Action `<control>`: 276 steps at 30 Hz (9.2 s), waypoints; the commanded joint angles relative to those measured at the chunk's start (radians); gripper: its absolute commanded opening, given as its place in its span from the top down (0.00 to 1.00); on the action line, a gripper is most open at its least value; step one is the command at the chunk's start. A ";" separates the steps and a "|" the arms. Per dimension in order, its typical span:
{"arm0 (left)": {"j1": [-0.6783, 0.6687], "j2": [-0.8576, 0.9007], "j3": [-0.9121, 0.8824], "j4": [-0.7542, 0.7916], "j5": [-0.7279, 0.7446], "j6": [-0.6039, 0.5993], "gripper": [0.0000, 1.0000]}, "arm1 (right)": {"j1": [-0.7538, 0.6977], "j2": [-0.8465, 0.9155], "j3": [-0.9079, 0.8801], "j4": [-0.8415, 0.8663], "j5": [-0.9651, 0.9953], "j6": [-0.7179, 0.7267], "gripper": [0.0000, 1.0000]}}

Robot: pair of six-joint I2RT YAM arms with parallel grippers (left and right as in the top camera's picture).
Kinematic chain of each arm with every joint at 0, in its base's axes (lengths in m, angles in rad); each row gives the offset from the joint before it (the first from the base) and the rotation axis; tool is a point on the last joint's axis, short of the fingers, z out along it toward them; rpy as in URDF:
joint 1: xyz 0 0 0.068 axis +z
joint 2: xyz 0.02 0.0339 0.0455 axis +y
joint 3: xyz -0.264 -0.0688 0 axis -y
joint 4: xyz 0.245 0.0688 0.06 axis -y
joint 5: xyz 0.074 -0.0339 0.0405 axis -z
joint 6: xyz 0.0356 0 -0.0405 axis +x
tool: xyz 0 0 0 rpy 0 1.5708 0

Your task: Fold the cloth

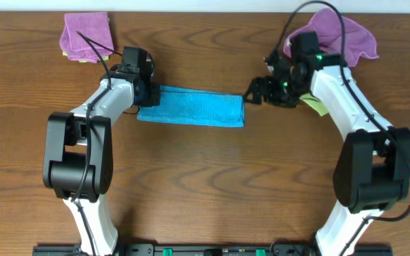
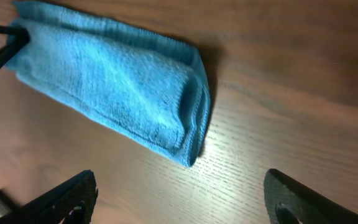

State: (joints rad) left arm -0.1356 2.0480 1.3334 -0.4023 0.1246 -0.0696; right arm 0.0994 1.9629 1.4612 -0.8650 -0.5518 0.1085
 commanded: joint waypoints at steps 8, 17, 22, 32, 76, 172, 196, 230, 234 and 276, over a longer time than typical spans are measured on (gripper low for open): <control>-0.002 0.026 -0.002 -0.004 0.000 0.018 0.94 | -0.032 0.009 -0.181 0.166 -0.216 0.006 0.08; -0.003 0.026 -0.002 -0.005 0.000 0.018 0.94 | -0.029 0.055 -0.233 0.312 -0.250 0.074 0.07; -0.002 0.026 -0.002 -0.005 0.000 0.018 0.94 | -0.017 0.132 -0.233 0.401 -0.303 0.146 0.08; -0.002 0.026 -0.002 -0.005 0.000 0.018 0.94 | 0.046 0.250 -0.233 0.484 -0.348 0.243 0.15; -0.117 0.026 -0.002 0.053 0.157 -0.249 0.94 | 0.336 0.158 0.292 0.061 0.339 0.188 0.98; -0.076 -0.008 0.100 -0.118 -0.020 -0.092 0.94 | 0.272 0.158 0.293 0.041 0.343 0.156 0.98; -0.074 0.077 0.019 -0.087 0.045 -0.137 0.94 | 0.330 0.157 0.400 0.061 0.286 0.096 0.98; -0.039 0.034 0.127 -0.005 0.230 -0.189 0.94 | 0.444 0.182 0.455 0.057 0.354 0.050 0.98; -0.008 -0.037 0.130 -0.005 0.192 -0.185 0.94 | 0.439 0.182 0.455 0.048 0.354 0.047 0.98; 0.129 -0.813 0.127 -0.366 0.074 -0.087 0.94 | 0.531 0.346 0.455 0.219 0.131 -0.002 0.26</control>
State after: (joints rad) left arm -0.0082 1.2350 1.4498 -0.7616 0.2249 -0.1810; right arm 0.6407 2.3058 1.9045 -0.6434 -0.3904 0.1177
